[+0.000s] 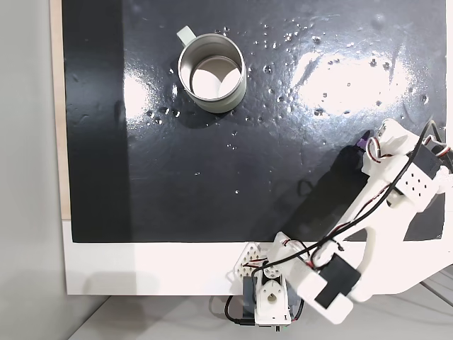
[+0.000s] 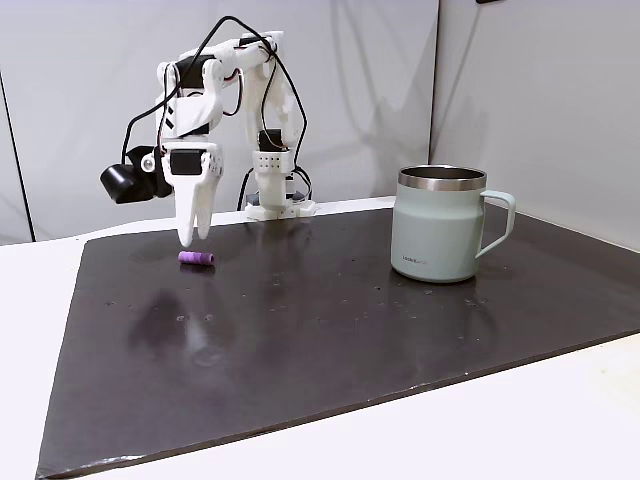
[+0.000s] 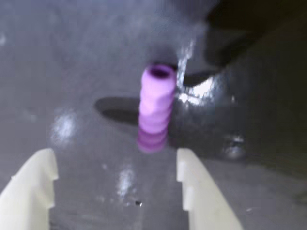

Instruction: Grasp a pengrip and put it in the cup.

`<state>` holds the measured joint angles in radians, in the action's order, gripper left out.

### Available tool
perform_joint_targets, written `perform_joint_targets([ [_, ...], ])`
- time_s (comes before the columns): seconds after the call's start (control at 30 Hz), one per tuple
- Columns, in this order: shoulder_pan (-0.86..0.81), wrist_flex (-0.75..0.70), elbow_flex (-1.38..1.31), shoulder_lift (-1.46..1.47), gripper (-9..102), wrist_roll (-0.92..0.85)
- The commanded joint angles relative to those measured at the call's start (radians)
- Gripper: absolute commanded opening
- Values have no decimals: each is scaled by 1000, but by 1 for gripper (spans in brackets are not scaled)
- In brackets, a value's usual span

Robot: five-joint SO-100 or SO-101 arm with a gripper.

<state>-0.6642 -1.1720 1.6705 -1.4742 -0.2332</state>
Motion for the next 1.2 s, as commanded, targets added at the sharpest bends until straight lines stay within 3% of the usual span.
perform_joint_targets([
  [0.0,-23,-12,-92,43,30,-26],
  [0.23,-37,-14,-135,120,26,-49],
  [0.7,-34,-11,-153,198,1,-58],
  [0.93,-28,-15,-158,153,0,-32],
  [1.17,86,-64,-140,-101,0,63],
])
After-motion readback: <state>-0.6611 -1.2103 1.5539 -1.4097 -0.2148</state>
